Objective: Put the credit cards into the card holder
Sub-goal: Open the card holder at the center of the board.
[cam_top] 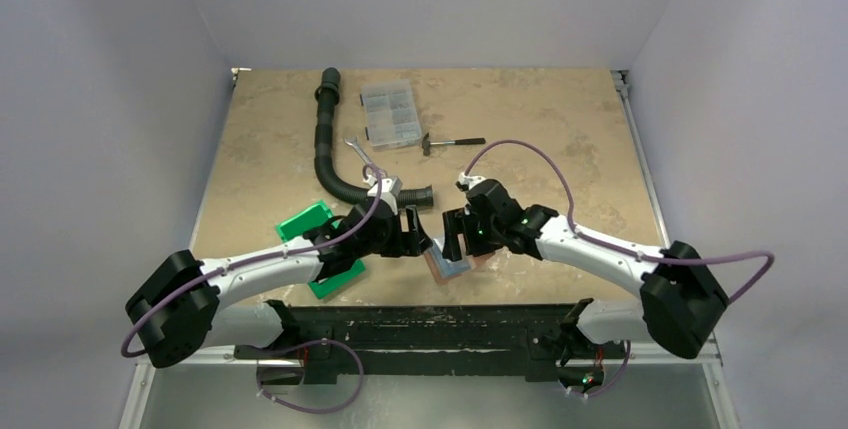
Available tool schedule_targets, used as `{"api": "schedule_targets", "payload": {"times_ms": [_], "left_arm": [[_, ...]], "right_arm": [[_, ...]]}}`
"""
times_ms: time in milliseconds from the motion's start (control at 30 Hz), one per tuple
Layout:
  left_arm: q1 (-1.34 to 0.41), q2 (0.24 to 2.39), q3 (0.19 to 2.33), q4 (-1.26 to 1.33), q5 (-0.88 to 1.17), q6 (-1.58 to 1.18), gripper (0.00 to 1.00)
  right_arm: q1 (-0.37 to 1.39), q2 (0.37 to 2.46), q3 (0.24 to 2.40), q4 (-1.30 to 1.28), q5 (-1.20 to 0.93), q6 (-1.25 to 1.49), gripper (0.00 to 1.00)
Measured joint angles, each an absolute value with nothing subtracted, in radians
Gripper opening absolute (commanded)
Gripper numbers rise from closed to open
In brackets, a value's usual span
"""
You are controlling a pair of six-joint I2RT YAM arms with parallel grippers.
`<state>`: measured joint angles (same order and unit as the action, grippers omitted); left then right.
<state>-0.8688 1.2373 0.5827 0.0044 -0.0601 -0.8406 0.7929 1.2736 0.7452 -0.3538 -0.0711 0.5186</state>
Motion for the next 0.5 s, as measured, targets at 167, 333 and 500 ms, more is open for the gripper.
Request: {"api": "schedule_targets", "payload": {"times_ms": [167,333,500], "left_arm": [[-0.868,1.228,0.532,-0.001,-0.057,-0.856,0.74],[-0.866,1.228,0.499,0.005,-0.051,-0.877,0.74],[-0.866,1.229,0.498,0.01,-0.04,-0.88,0.74]], "right_arm": [[0.812,1.362,0.739,-0.326,-0.069,0.512,0.9],[0.83,1.402,0.738,-0.302,-0.057,0.511,0.81],[0.83,1.431,0.717,-0.266,-0.04,0.516,0.53]]}}
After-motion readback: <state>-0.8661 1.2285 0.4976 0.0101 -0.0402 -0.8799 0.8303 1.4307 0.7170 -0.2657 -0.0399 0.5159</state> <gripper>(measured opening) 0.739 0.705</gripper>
